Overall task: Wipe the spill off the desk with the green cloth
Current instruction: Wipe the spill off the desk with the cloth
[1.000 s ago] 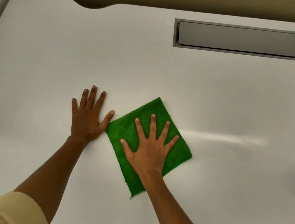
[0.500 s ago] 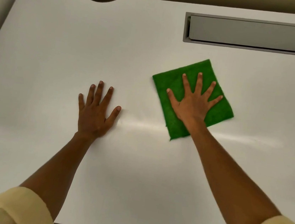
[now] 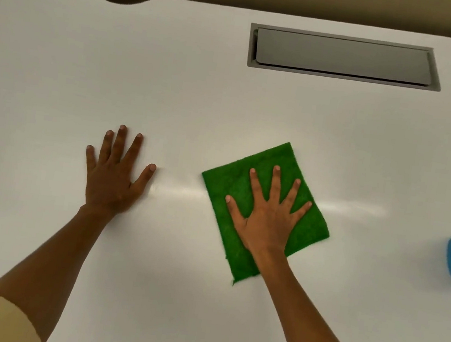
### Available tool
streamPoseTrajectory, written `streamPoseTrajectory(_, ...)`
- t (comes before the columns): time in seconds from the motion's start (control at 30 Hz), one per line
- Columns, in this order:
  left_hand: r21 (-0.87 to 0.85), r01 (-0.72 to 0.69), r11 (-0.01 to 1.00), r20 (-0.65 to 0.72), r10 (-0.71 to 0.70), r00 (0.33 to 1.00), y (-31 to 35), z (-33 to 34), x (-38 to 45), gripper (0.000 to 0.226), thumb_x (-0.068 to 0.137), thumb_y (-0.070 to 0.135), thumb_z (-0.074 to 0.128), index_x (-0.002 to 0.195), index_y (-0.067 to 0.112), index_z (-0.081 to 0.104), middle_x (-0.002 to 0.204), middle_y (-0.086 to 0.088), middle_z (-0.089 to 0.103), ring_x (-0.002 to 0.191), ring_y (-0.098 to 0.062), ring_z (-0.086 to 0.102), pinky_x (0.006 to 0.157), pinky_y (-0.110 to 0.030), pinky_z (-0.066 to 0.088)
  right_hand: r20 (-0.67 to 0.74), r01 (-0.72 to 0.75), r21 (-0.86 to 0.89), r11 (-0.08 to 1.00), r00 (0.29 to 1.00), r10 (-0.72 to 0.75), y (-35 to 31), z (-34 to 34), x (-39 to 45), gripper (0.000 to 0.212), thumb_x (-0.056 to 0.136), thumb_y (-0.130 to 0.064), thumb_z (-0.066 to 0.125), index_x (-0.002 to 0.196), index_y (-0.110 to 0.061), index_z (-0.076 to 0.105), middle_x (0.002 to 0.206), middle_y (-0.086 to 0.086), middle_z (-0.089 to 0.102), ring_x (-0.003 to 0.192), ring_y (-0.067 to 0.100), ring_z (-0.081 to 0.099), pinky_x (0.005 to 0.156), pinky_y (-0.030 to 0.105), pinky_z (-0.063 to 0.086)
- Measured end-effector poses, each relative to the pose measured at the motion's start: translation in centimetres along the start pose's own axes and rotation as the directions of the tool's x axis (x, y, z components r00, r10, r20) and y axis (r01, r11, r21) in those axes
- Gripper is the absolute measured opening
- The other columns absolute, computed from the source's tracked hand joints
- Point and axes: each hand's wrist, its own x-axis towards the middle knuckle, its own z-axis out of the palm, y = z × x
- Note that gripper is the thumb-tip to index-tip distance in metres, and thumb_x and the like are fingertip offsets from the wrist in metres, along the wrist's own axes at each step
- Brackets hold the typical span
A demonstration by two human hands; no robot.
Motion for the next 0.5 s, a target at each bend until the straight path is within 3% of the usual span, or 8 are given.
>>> streamPoseTrajectory(0.27,0.014,-0.015,1.000,-0.015,0.015,1.000,-0.7,1.0,0.2,0.073,0.092,0.075,0.023,0.157,0.043,0.008,0.169,0.006,0.001,0.155,-0.025,0.004,0.117,-0.063,0.009,0.010,-0.215,-0.013,0.977,0.977,0.215,8.0,-2.7,7.4,0.086,0.074,-0.093,0.008,0.150,-0.051,0.009,0.165,-0.001,0.002,0.149,0.042,-0.006,0.108,0.076,-0.005)
streamPoseTrajectory(0.5,0.007,-0.007,1.000,0.005,0.007,1.000,-0.6,0.7,0.3,0.074,0.093,0.075,0.020,0.157,0.042,0.005,0.169,0.003,0.001,0.155,-0.025,0.002,0.118,-0.062,0.007,0.034,-0.243,-0.003,0.970,0.969,0.243,11.6,-3.7,10.2,0.088,0.073,-0.094,0.004,0.150,-0.051,0.004,0.165,-0.002,-0.002,0.149,0.041,-0.007,0.109,0.075,-0.006)
